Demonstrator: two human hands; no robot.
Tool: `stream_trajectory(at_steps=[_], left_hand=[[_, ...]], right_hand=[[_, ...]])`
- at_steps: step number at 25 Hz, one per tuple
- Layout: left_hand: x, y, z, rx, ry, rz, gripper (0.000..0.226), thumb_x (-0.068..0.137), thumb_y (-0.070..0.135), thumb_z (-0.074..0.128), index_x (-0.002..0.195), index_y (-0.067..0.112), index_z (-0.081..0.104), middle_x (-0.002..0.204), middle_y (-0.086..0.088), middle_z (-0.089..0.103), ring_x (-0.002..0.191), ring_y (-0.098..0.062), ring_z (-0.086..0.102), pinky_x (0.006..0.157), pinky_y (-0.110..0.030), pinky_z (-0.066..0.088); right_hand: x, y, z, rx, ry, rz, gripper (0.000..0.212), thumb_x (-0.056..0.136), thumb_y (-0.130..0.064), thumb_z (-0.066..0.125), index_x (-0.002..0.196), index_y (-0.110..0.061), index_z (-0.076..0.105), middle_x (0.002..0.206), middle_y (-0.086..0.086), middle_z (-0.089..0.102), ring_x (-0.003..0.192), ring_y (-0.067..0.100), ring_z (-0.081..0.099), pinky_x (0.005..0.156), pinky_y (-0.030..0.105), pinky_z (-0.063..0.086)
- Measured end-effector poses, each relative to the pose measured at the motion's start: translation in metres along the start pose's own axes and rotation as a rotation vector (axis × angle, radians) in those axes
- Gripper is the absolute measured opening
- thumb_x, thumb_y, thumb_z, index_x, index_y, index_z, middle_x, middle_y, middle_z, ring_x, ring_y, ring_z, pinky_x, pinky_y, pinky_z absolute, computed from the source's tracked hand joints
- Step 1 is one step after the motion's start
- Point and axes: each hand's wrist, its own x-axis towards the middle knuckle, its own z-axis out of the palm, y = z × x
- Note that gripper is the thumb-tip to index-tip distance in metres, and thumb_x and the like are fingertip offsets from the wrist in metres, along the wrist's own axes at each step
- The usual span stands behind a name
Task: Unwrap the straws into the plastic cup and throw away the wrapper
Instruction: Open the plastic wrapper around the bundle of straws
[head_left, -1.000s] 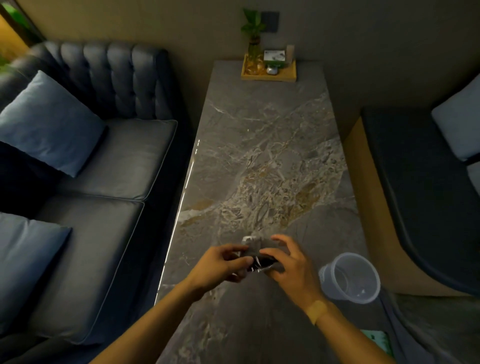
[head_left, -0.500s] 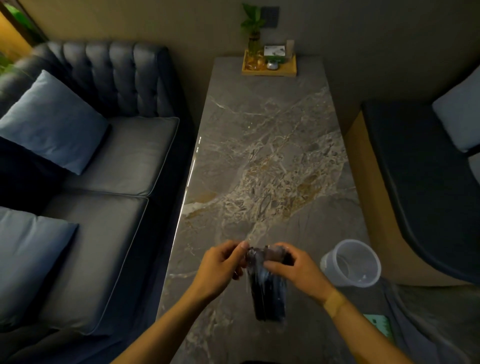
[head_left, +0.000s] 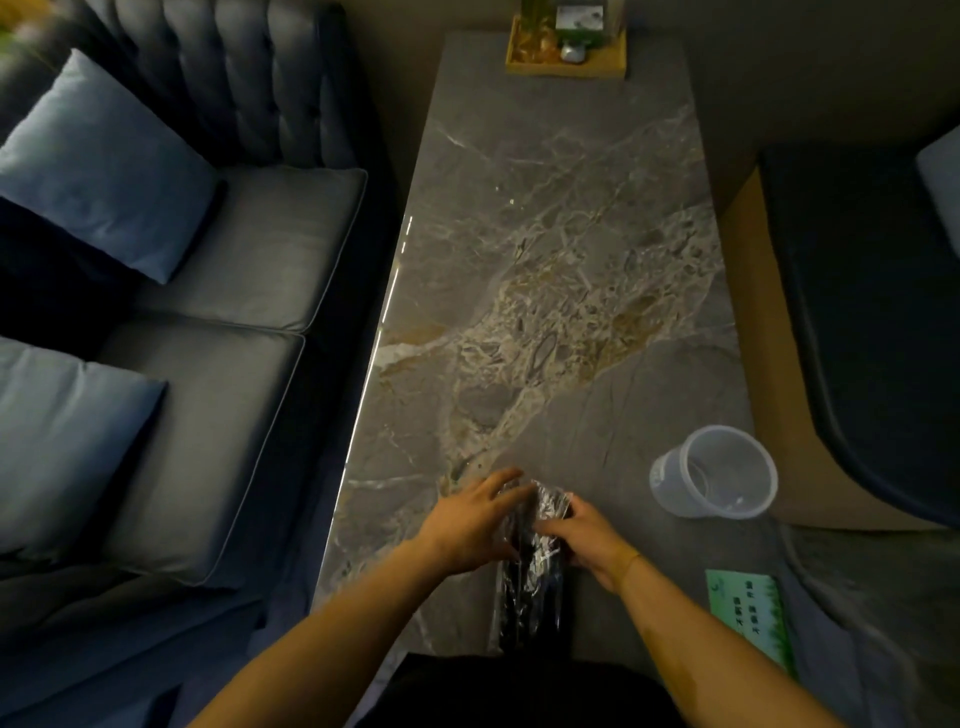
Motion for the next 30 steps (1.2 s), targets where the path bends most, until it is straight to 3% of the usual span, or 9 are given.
stream_trajectory(at_steps=[3, 7, 10, 13, 17, 20, 22, 26, 30], left_hand=[[0.0, -0.001, 0.014, 0.119, -0.044, -0.029, 0.089, 0.078, 0.052, 0.068, 0.151, 0.03, 0.021, 0.158, -0.003, 0.025, 0.138, -0.027, 0.035, 0.096, -0.045, 0.047], [-0.003, -0.003, 0.025, 0.161, 0.017, -0.007, 0.074, 0.089, 0.05, 0.054, 0.15, 0.026, 0.022, 0.156, -0.006, 0.029, 0.137, -0.029, 0.037, 0.101, -0.045, 0.042], [-0.006, -0.002, 0.024, 0.169, 0.119, 0.037, 0.061, 0.093, 0.048, 0.046, 0.148, 0.028, 0.027, 0.156, -0.005, 0.032, 0.137, -0.027, 0.038, 0.103, -0.044, 0.041], [-0.007, -0.001, 0.016, 0.148, 0.322, 0.099, 0.041, 0.093, 0.038, 0.05, 0.132, 0.024, 0.049, 0.143, -0.005, 0.05, 0.128, -0.026, 0.048, 0.094, -0.042, 0.049], [0.009, -0.001, -0.016, -0.2, 0.504, -0.013, 0.014, 0.094, 0.036, 0.05, 0.101, 0.027, 0.058, 0.103, 0.005, 0.064, 0.094, -0.015, 0.059, 0.075, -0.031, 0.049], [0.032, -0.006, -0.045, -0.532, 0.449, -0.145, 0.007, 0.092, 0.031, 0.058, 0.092, 0.025, 0.06, 0.087, 0.007, 0.068, 0.081, -0.011, 0.063, 0.071, -0.028, 0.05], [0.041, -0.008, -0.054, -0.724, 0.35, -0.227, 0.005, 0.09, 0.023, 0.063, 0.087, 0.02, 0.062, 0.079, 0.002, 0.07, 0.071, -0.013, 0.066, 0.066, -0.031, 0.052], [0.043, -0.003, -0.05, -0.999, 0.3, -0.293, 0.005, 0.089, 0.026, 0.065, 0.085, 0.023, 0.065, 0.076, 0.001, 0.072, 0.063, -0.007, 0.065, 0.055, -0.02, 0.051], [0.035, 0.007, -0.048, -1.286, 0.366, -0.392, 0.028, 0.079, 0.053, 0.07, 0.095, 0.031, 0.066, 0.096, -0.004, 0.074, 0.081, -0.012, 0.072, 0.066, -0.025, 0.054]], right_hand=[[-0.005, 0.009, 0.006, -0.017, -0.022, 0.006, 0.059, 0.069, 0.009, 0.071, 0.116, -0.024, 0.057, 0.109, 0.007, 0.072, 0.102, 0.026, 0.066, 0.089, 0.046, 0.055], [-0.011, 0.024, 0.007, -0.06, -0.099, -0.007, 0.09, 0.061, 0.02, 0.069, 0.133, -0.026, 0.04, 0.123, 0.01, 0.064, 0.116, 0.028, 0.059, 0.099, 0.046, 0.05], [-0.014, 0.031, 0.003, -0.063, -0.102, -0.034, 0.086, 0.063, 0.017, 0.073, 0.128, -0.029, 0.042, 0.122, 0.003, 0.064, 0.116, 0.022, 0.059, 0.102, 0.046, 0.048], [-0.018, 0.034, -0.001, -0.069, -0.115, -0.047, 0.073, 0.068, 0.014, 0.073, 0.117, -0.034, 0.046, 0.114, -0.004, 0.065, 0.108, 0.014, 0.062, 0.095, 0.037, 0.053], [-0.021, 0.034, 0.0, -0.127, -0.125, -0.06, 0.062, 0.072, 0.008, 0.072, 0.121, -0.023, 0.052, 0.115, 0.001, 0.066, 0.104, 0.011, 0.064, 0.087, 0.028, 0.055], [-0.022, 0.032, 0.002, -0.161, -0.154, -0.063, 0.055, 0.072, 0.0, 0.075, 0.114, -0.029, 0.055, 0.11, -0.006, 0.067, 0.097, 0.003, 0.064, 0.069, 0.015, 0.053], [-0.021, 0.03, 0.003, -0.148, -0.15, -0.074, 0.05, 0.068, -0.009, 0.08, 0.11, -0.027, 0.059, 0.11, -0.002, 0.071, 0.093, 0.006, 0.068, 0.071, 0.015, 0.053], [-0.02, 0.019, 0.008, 0.002, -0.165, -0.08, 0.064, 0.056, -0.045, 0.088, 0.112, -0.023, 0.068, 0.106, -0.002, 0.076, 0.099, 0.015, 0.071, 0.09, 0.033, 0.054], [-0.017, 0.009, 0.011, 0.05, -0.106, -0.141, 0.057, 0.059, -0.044, 0.086, 0.111, -0.028, 0.07, 0.108, -0.006, 0.075, 0.101, 0.012, 0.07, 0.088, 0.029, 0.053]])
